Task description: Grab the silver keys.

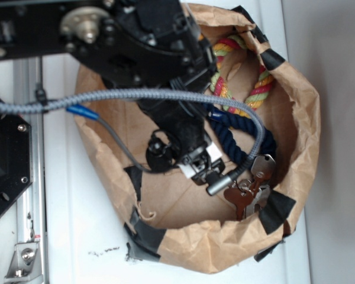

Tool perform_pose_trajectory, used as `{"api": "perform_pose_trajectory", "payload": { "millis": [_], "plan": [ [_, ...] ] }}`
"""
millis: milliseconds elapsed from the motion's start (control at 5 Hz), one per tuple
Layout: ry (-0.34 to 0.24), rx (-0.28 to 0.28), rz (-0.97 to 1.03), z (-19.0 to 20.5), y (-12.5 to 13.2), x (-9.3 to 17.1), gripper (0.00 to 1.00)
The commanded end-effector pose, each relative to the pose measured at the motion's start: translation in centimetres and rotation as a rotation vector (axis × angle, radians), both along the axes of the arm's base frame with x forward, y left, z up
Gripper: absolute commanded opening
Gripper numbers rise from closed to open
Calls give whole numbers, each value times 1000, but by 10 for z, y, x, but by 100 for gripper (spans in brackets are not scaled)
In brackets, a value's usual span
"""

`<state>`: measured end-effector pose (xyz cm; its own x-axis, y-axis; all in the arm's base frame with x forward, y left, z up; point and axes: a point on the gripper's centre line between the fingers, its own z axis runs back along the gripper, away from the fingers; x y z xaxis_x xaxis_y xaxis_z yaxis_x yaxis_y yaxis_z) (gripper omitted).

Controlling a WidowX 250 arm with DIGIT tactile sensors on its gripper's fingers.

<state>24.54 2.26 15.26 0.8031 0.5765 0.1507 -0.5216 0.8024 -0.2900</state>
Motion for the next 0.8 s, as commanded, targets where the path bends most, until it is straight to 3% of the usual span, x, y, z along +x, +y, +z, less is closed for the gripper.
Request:
{"api": "perform_pose_trajectory", "payload": {
  "millis": [0, 200, 400, 600],
  "plan": [
    [-33, 7, 10, 7, 9, 1, 100],
    [-33, 7, 10, 7, 9, 1, 100],
    [-40, -32, -42, -20, 18, 17, 100],
    [-144, -12, -115, -42, 27, 21, 100]
  ]
}}
